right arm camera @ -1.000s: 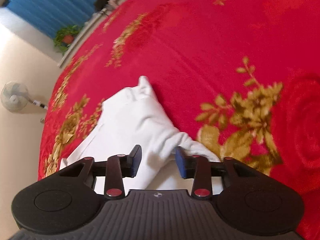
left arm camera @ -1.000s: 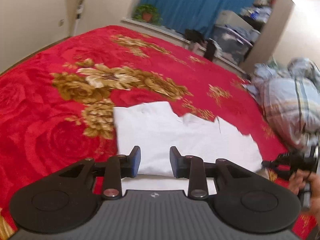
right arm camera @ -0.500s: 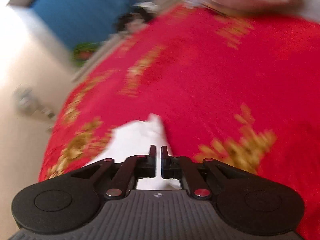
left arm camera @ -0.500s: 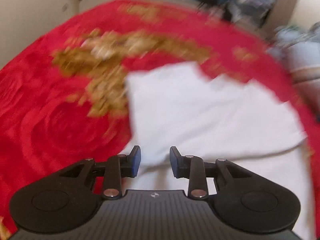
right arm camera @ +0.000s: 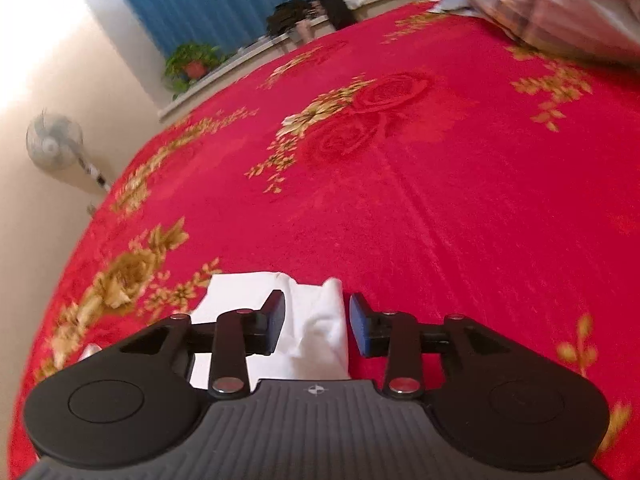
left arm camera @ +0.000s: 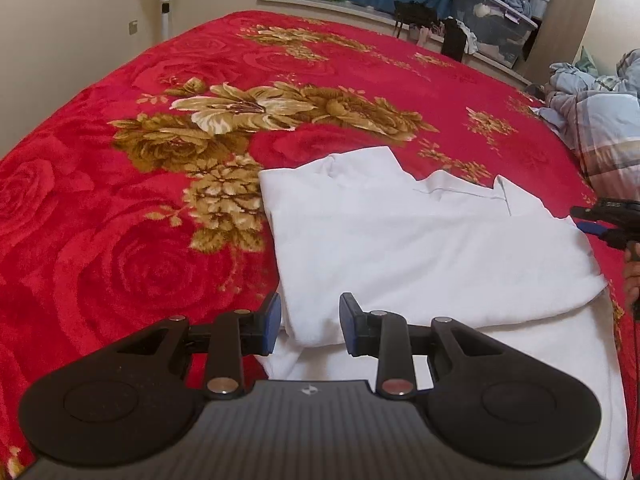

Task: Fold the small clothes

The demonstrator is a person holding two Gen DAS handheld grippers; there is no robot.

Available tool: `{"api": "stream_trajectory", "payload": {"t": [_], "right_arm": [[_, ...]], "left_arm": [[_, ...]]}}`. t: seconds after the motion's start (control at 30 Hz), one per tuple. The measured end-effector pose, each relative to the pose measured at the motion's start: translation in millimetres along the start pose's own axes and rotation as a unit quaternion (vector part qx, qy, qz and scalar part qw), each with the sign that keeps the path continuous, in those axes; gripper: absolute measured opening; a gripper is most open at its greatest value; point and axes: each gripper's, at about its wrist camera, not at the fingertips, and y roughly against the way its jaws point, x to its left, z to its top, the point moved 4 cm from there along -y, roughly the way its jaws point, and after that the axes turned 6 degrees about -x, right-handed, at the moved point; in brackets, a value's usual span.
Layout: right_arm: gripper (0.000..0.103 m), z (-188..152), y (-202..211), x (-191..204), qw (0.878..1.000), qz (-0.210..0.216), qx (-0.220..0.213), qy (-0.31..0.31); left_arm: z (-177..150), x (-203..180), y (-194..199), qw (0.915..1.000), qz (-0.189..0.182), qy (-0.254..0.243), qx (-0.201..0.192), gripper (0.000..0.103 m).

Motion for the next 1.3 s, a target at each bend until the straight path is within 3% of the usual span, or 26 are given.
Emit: {"api": "stream_trajectory", "payload": {"t": [0.13, 0.17, 0.2, 0.3, 0.4, 0.43, 0.53, 0.63, 0.73, 0.8, 0.87, 0.9, 0.93, 1.0, 1.07, 1.1, 1.17, 1.23, 1.3], "right_arm": [[0.034, -9.0, -25.6, 7.9, 0.996, -0.019, 0.036, 0.077], [0.025, -9.5, -27.8, 7.0, 0.996, -0.022, 0.033, 0.084], [0.004, -7.8, -28.0, 3.7, 0.996, -0.025, 0.023, 0.082], [0.0, 8.8, -18.3, -25.0, 0.999, -0.033, -0.031, -0.005], [0.0, 18.2, -9.2, -57.0, 0.99, -0.103, -0.077, -0.055], [0.001, 19.8, -5.7, -68.7, 0.988, -0.108, -0.081, -0.081], [0.003, 20.3, 1.2, -73.0, 0.991, -0.041, -0.067, -0.112], [0.011, 18.6, 13.0, -48.7, 0.995, 0.052, -0.052, -0.071], [0.022, 4.9, 23.2, -24.5, 0.989, 0.147, 0.006, -0.029], [0.024, -11.7, 27.5, -8.2, 0.985, 0.159, 0.057, 0.03], [0.02, -34.7, 24.5, -5.4, 0.984, 0.087, 0.11, 0.11], [0.005, -42.5, 22.4, -10.0, 0.983, 0.047, 0.126, 0.125], [0.004, -42.7, 27.0, -12.9, 0.986, 0.037, 0.116, 0.117], [0.006, -35.0, 40.9, -12.4, 0.992, 0.03, 0.1, 0.076], [0.014, -32.8, 60.9, -7.8, 0.995, 0.051, 0.058, 0.064], [0.019, -38.8, 64.1, -7.6, 0.994, 0.049, 0.063, 0.07], [0.018, -58.8, 57.4, -16.3, 0.99, 0.015, 0.106, 0.094], [0.016, -62.2, 72.3, -19.7, 0.992, 0.004, 0.093, 0.086], [0.022, -57.3, 91.1, -20.2, 0.992, -0.044, 0.095, 0.068]], "left_arm": [[1.0, -3.3, -2.4, 1.0, -0.006, -0.004, -0.002, 0.035], [1.2, -3.5, -2.9, 1.0, -0.006, -0.005, -0.005, 0.035], [1.9, -3.6, -3.1, 0.9999, -0.006, -0.007, -0.008, 0.035], [4.0, -2.5, -2.3, 0.9998, -0.011, -0.004, -0.014, 0.035], [6.2, -1.7, -1.0, 0.9998, -0.014, -0.002, -0.017, 0.035], [6.8, -1.6, -0.4, 0.9997, -0.015, -0.001, -0.018, 0.035], [8.8, -2.0, 1.4, 0.9995, -0.023, 0.001, -0.02, 0.035], [9.6, -4.2, 3.2, 0.9992, -0.033, -0.002, -0.022, 0.035], [8.0, -5.9, 2.9, 0.999, -0.039, -0.009, -0.021, 0.035], [5.9, -5.4, 1.1, 0.9988, -0.044, -0.01, -0.016, 0.035], [2.2, -3.5, -3.3, 0.9988, -0.047, -0.01, -0.007, 0.036], [-1.2, -2.0, -7.2, 0.999, -0.043, -0.013, 0.003, 0.036], [-4.1, 0.0, -10.5, 0.9991, -0.037, -0.016, 0.011, 0.036], [-8.1, 6.0, -12.9, 0.9996, -0.021, -0.014, 0.015, 0.036], [-7.9, 9.3, -10.9, 0.9996, -0.026, -0.009, 0.007, 0.036], [-8.9, 10.9, -10.9, 0.9996, -0.028, -0.01, 0.003, 0.036], [-13.5, 14.8, -17.8, 0.9996, -0.019, -0.013, 0.014, 0.038], [-21.1, 21.9, -26.0, 0.9993, -0.005, -0.009, 0.036, 0.051], [-19.2, 24.7, -18.7, 0.9996, 0.005, -0.003, 0.028, 0.052]]}}
